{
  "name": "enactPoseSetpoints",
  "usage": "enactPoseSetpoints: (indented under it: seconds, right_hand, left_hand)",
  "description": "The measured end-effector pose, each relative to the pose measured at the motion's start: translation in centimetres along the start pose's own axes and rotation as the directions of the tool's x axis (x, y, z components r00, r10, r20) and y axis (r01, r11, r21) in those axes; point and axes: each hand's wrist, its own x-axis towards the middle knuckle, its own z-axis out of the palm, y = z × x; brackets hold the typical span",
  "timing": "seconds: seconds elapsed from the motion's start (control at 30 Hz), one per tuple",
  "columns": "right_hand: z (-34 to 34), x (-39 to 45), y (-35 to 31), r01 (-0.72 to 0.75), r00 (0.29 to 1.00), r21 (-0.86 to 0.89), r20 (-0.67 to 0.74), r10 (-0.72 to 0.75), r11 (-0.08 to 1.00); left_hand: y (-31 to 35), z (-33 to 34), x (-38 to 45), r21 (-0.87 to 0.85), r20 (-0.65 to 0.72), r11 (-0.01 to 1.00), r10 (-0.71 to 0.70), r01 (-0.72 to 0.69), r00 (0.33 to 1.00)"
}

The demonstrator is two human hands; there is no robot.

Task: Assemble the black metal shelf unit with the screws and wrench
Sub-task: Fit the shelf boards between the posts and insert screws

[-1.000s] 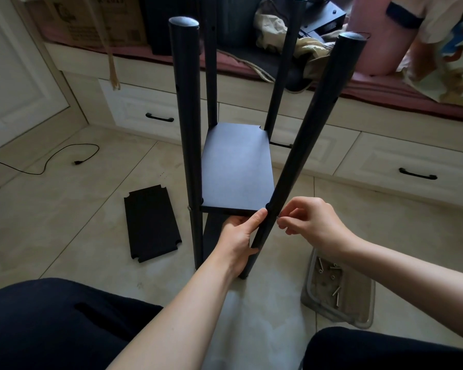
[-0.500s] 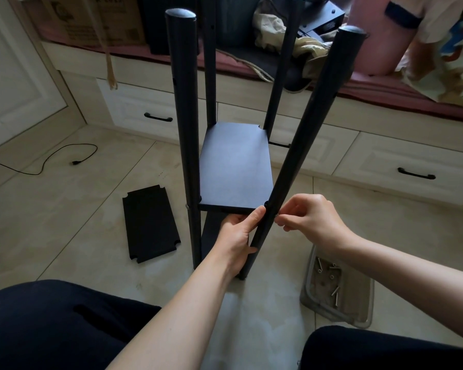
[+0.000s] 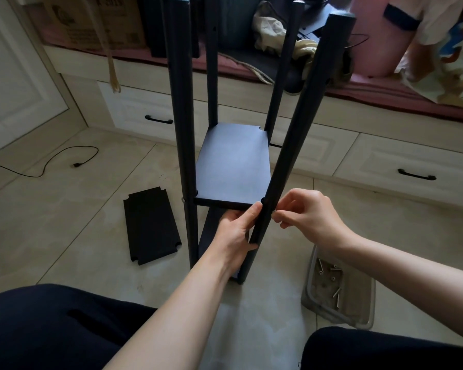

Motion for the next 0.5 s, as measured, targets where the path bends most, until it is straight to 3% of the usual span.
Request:
enactPoseSetpoints:
  seconds: [0.27, 0.5]
  right_hand:
    - [-0.8, 0.1, -1.3, 0.076, 0.996, 0.066, -0.041, -0.073, 0.995]
    - [-0.7, -0.1, -2.5, 0.23, 0.967, 0.012, -0.114, -0.227, 0.973]
  left_hand:
    - [1.7, 0.5, 0.1, -0.019, -0.005, 0.99, 0.141, -0.141, 0.99]
    - [2.7, 1.3, 0.0, -0.058, -0.026, 0.975, 0.213, -0.215, 0.977]
